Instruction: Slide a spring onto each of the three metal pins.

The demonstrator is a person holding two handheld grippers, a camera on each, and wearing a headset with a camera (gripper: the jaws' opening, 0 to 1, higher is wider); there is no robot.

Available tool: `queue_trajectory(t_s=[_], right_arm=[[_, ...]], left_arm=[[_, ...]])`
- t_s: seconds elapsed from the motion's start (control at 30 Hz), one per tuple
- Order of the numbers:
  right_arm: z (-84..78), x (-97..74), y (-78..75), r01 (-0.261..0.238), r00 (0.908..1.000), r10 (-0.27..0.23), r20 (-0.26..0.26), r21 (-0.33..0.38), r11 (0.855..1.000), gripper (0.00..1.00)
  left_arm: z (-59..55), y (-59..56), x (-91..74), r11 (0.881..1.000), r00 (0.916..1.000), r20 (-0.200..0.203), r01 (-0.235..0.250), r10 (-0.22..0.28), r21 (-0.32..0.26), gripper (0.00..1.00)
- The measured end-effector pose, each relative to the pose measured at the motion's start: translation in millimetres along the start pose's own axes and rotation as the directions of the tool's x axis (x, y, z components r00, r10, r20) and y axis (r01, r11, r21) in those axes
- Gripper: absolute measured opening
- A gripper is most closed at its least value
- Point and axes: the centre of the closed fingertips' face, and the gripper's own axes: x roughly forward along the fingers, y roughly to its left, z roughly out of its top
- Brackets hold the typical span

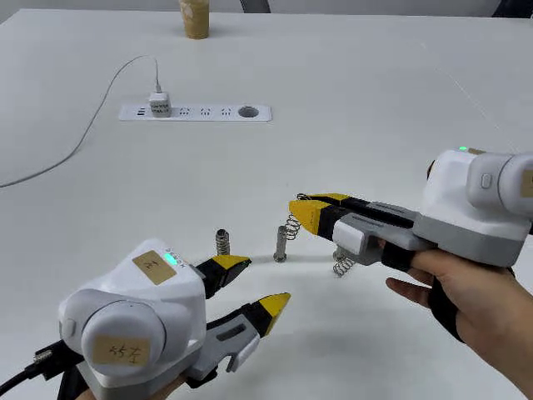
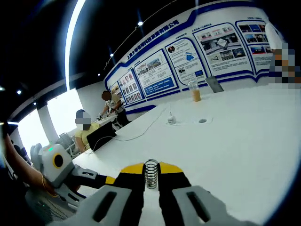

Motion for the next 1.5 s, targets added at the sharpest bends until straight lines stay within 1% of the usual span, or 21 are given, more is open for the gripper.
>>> queue_trajectory(t_s=[0.27, 0.5, 0.63, 0.9, 0.97, 1.07, 1.13, 1.37, 1.5], right_arm=[[-3.5, 10.3, -6.1, 0.010, 0.9997, -0.012, -0.023, -0.085, 0.996, 0.11], [-6.0, 17.8, -11.6, 0.023, 0.9990, -0.029, -0.035, -0.154, 0.988, 0.11], [-7.7, 21.7, -13.0, 0.023, 0.9986, -0.030, -0.043, -0.160, 0.987, 0.11], [-11.5, 25.3, -16.1, 0.027, 0.9976, -0.039, -0.057, -0.201, 0.979, 0.11], [-13.1, 26.0, -17.1, 0.031, 0.9971, -0.046, -0.061, -0.228, 0.973, 0.11], [-15.3, 27.1, -16.3, 0.025, 0.9968, -0.042, -0.068, -0.238, 0.971, 0.11], [-18.1, 28.1, -17.0, 0.025, 0.9960, -0.046, -0.077, -0.260, 0.965, 0.11], [-22.2, 29.1, -16.9, 0.028, 0.9948, -0.054, -0.087, -0.273, 0.961, 0.11], [-24.7, 30.3, -17.9, 0.030, 0.9941, -0.057, -0.092, -0.271, 0.962, 0.11]], left_arm=[[-3.7, 2.6, -0.8, 1.000, 0.9998, -0.013, -0.012, 0.012, 0.007, 0.38], [-6.1, 3.6, -0.9, 1.000, 0.9997, -0.018, -0.015, 0.015, -0.005, 0.41], [-8.6, 2.8, -0.1, 1.000, 0.9996, -0.026, -0.013, 0.012, -0.012, 0.44], [-11.4, -0.1, 1.0, 1.000, 0.9994, -0.035, -0.002, 0.001, -0.019, 0.48], [-12.1, 0.0, 0.9, 1.000, 0.9992, -0.039, -0.001, 0.000, -0.020, 0.49], [-13.1, 0.3, 0.9, 1.000, 0.9991, -0.043, 0.000, -0.001, -0.025, 0.49], [-13.8, 0.7, 1.2, 1.000, 0.9990, -0.045, -0.001, -0.001, -0.024, 0.51], [-14.4, 1.0, 0.8, 1.000, 0.9989, -0.046, -0.003, 0.001, -0.028, 0.52], [-14.1, 1.1, 0.8, 1.000, 0.9989, -0.046, -0.003, 0.002, -0.028, 0.52]])
